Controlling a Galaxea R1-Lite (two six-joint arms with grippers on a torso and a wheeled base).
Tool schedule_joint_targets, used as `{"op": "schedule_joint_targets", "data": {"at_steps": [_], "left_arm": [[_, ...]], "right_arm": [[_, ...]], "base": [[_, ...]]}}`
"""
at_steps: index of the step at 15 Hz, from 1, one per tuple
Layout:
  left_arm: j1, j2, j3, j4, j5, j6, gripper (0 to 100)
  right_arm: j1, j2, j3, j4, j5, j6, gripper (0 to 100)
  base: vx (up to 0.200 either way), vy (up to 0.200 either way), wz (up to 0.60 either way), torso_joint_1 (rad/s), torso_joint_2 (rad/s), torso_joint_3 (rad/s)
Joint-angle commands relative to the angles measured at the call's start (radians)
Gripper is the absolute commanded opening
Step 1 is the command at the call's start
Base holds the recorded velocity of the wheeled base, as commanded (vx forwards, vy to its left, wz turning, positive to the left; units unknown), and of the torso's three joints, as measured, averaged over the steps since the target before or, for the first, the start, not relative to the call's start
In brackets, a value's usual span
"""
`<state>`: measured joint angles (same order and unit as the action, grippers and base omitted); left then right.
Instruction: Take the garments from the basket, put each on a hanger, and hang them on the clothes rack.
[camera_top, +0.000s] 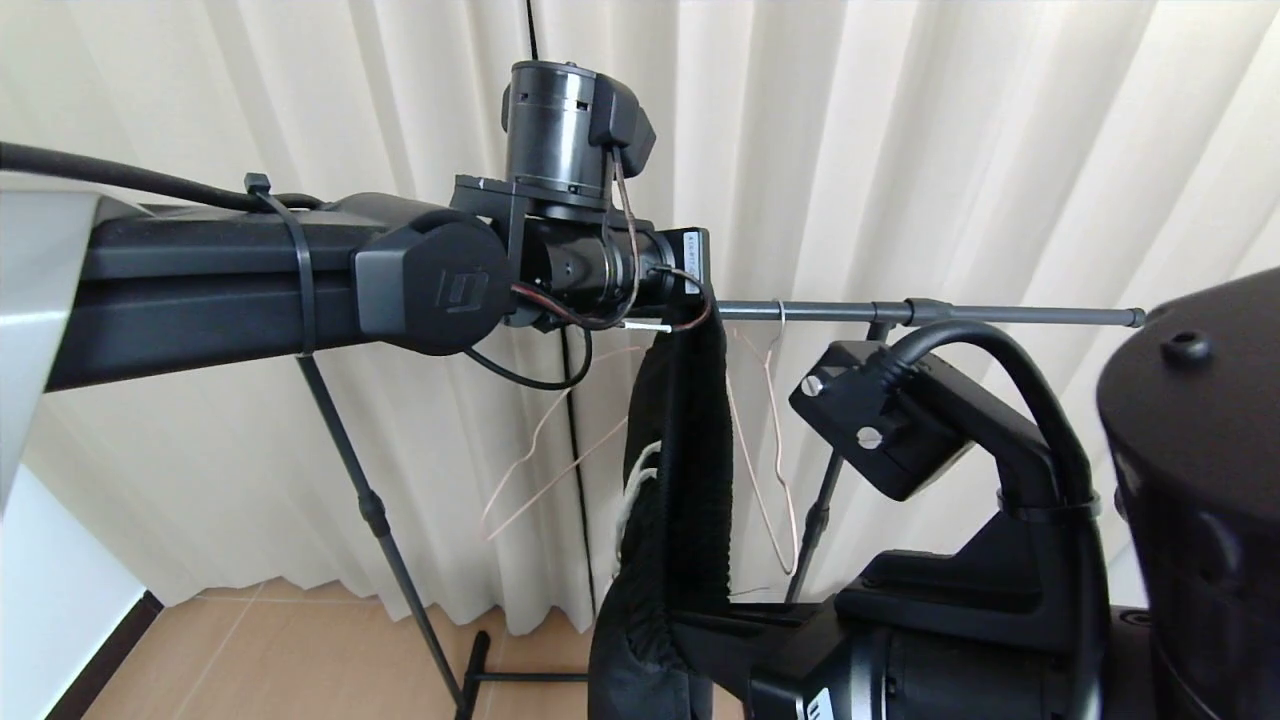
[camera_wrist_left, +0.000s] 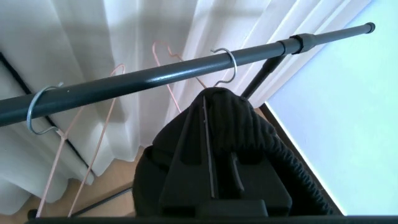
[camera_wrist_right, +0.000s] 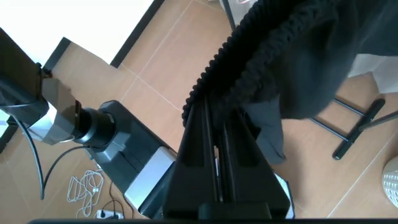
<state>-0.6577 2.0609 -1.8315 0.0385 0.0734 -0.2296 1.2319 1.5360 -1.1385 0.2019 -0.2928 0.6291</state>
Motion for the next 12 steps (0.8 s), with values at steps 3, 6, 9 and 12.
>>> {"op": "schedule_joint_targets", "data": {"at_steps": [3,6,9,12], "left_arm": [[0.001,-0.004,0.005,0.001,0.0,-0.001,0],[0.009,-0.031,0.005,0.055,0.002,0.001,0],[0.035,-0.096,0.015,0.175,0.0,0.006,0],[0.041,-0.166,0.051,0.287,0.002,0.029,0]], "right_arm": [[-0.011,-0.014,0.016,0.007,-0.006,0.003,0],[-0.081,-0.114,0.097,0.024,-0.017,-0.02,0],[-0.233,-0.174,0.132,0.077,-0.017,-0.111,0],[-0.416,-0.125,0.111,0.047,-0.012,-0.201,0]], "base": [[0.0,0.0,0.0,0.0,0.0,0.0],[0.0,0.0,0.0,0.0,0.0,0.0],[0.0,0.0,0.0,0.0,0.0,0.0],[0.0,0.0,0.0,0.0,0.0,0.0]]}}
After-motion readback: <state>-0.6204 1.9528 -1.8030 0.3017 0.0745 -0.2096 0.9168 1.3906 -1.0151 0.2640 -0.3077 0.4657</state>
